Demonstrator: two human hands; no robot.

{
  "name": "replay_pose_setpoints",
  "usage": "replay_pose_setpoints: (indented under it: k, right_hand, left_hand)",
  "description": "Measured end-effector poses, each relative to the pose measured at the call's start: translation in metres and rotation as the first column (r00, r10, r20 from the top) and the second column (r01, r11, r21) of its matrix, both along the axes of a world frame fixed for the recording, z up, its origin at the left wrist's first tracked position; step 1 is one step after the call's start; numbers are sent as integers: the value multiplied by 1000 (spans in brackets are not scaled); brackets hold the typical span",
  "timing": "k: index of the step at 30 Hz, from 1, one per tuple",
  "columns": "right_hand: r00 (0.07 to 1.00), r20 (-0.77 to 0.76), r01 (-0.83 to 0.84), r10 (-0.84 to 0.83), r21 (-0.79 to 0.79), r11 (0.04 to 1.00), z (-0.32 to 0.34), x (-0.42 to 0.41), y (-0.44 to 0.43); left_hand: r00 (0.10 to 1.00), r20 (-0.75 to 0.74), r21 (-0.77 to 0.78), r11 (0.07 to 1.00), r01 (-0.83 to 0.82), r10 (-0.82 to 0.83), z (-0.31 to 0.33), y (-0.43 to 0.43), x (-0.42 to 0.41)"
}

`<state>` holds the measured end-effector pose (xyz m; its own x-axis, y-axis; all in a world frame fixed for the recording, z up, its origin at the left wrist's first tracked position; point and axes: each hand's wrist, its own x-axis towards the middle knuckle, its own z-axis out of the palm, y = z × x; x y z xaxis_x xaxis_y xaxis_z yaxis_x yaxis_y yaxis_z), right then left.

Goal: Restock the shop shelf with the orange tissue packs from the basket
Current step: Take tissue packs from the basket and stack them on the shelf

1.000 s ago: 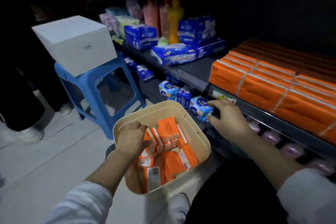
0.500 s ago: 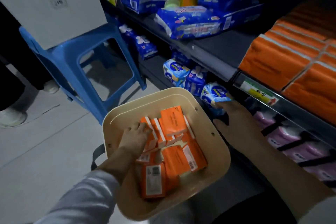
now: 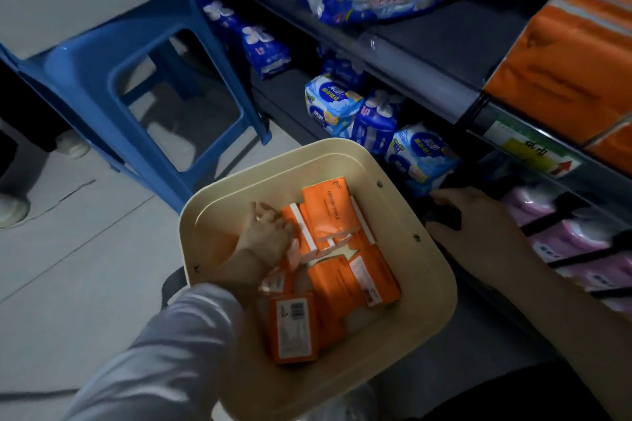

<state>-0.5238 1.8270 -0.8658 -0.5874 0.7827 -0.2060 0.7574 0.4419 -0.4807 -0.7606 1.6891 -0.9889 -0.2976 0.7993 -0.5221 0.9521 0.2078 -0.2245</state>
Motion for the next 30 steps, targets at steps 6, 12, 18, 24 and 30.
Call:
replay_pose_setpoints:
  k: [6, 12, 18, 24, 30]
  right_hand:
    - [998, -20, -62, 61, -60, 996, 10, -7, -9]
    - [979, -94, -203, 182, -303, 931, 20, -18, -31]
    - [980, -146, -174, 133, -314, 933, 21, -10, -26]
    - [973, -165, 130, -160, -179, 975, 16, 6, -2]
    - [957, -162, 216, -241, -157, 964, 3, 9, 9]
  left_hand:
    - [700, 667, -57, 954, -295, 256, 55, 0, -22]
    - [498, 867, 121, 958, -260, 26, 119, 21, 9]
    - [349, 937, 68, 956, -284, 37, 140, 41, 32]
    - [473, 827, 97, 753, -651, 303, 84, 51, 19]
    - [459, 681, 32, 604, -797, 570, 10, 43, 21]
